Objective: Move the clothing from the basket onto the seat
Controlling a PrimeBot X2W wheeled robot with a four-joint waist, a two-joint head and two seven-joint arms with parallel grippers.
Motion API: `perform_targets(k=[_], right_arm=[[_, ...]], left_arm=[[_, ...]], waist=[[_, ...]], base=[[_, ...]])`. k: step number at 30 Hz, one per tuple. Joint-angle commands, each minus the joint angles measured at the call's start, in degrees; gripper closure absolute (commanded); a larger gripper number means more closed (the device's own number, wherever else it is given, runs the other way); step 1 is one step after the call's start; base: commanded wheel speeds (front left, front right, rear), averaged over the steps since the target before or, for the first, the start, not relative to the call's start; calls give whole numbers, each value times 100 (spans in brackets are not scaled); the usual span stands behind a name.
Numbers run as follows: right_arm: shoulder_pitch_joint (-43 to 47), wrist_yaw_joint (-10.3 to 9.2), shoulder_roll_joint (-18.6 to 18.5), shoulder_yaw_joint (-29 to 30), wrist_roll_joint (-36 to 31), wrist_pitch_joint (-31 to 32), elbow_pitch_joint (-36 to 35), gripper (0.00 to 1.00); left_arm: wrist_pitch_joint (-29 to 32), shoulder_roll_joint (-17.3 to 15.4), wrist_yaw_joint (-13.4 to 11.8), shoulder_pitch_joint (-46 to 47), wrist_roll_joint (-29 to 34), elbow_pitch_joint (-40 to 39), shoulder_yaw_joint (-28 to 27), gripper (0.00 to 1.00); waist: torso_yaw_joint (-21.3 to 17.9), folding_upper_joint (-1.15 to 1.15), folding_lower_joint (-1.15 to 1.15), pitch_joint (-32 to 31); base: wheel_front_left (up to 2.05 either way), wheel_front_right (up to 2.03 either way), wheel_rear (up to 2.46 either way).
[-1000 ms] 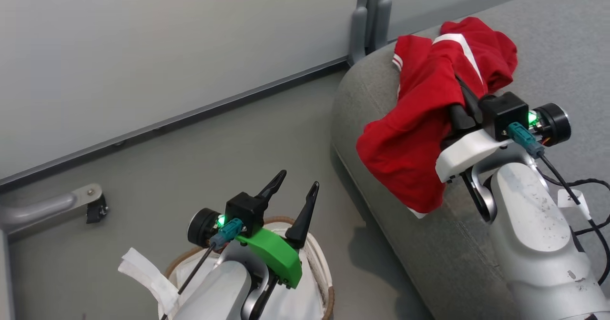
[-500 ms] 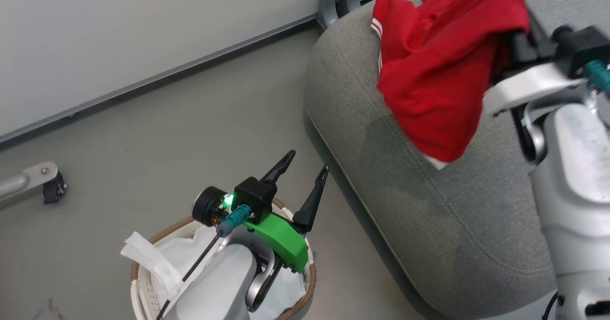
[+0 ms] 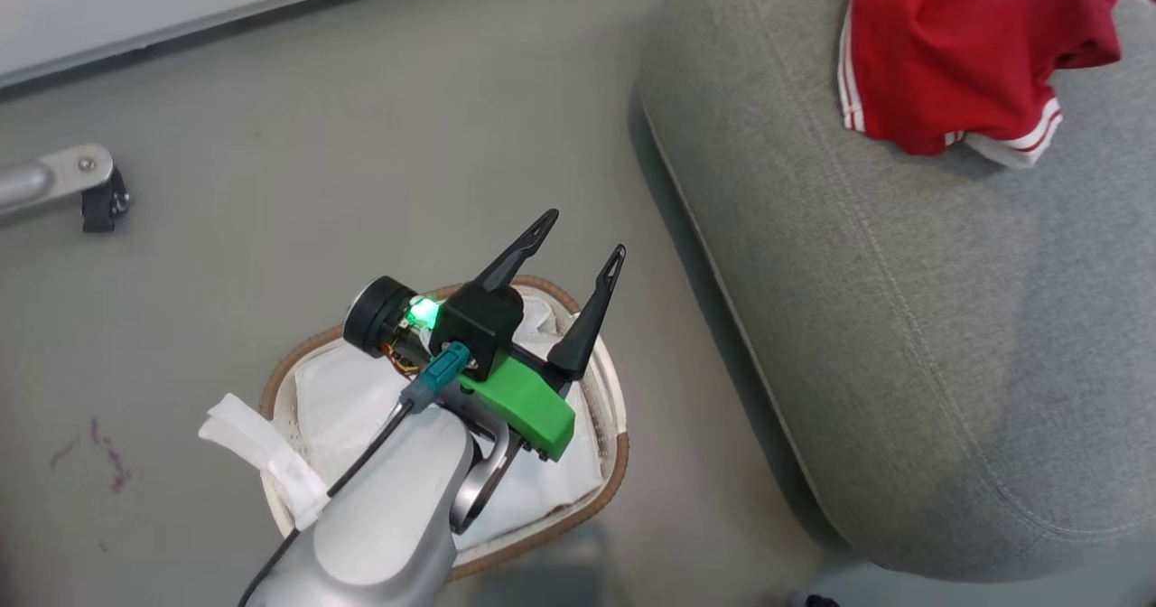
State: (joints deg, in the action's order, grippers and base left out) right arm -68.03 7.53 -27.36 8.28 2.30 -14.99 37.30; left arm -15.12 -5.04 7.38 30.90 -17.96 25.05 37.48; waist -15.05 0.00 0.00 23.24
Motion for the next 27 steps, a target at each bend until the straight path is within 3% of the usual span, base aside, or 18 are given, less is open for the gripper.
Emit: perform_targets(k=[1,6,19,20,21,22,23,27], right_arm=[[-29,-8,-21,58,23,-13,158,100],[205,-8,-112,382,-30,-22,528,100],[1708,-8,738,931,-448,-19,912,100],[1774,-8,785,955,-468,-19,880,92],[1857,-8,837,985,-503,-20,838,68],[1918,-8,877,1002,-523,-19,805,54],[1986,-8,923,1013,-546,-20,744,0],[2252,-8,1084,973,-592,-19,512,0]], left_arm=[[-4,-80,18,99,36,-44,-8,0],[-4,-156,18,159,116,-189,-51,0],[-4,-249,18,2,197,-137,-152,0],[-4,-244,18,0,190,-137,-163,0],[-4,-240,18,-5,185,-138,-176,0],[-4,-238,18,-17,178,-132,-185,0],[-4,-231,18,-33,165,-129,-190,0],[-4,-213,18,-118,95,-147,-217,0]], waist=[[465,0,0,593],[542,0,0,868],[400,0,0,878],[388,0,0,856],[373,0,0,825],[360,0,0,795],[345,0,0,760],[288,0,0,576]], base=[[0,0,0],[0,0,0],[0,0,0],[0,0,0],[0,0,0],[0,0,0],[0,0,0],[0,0,0]])
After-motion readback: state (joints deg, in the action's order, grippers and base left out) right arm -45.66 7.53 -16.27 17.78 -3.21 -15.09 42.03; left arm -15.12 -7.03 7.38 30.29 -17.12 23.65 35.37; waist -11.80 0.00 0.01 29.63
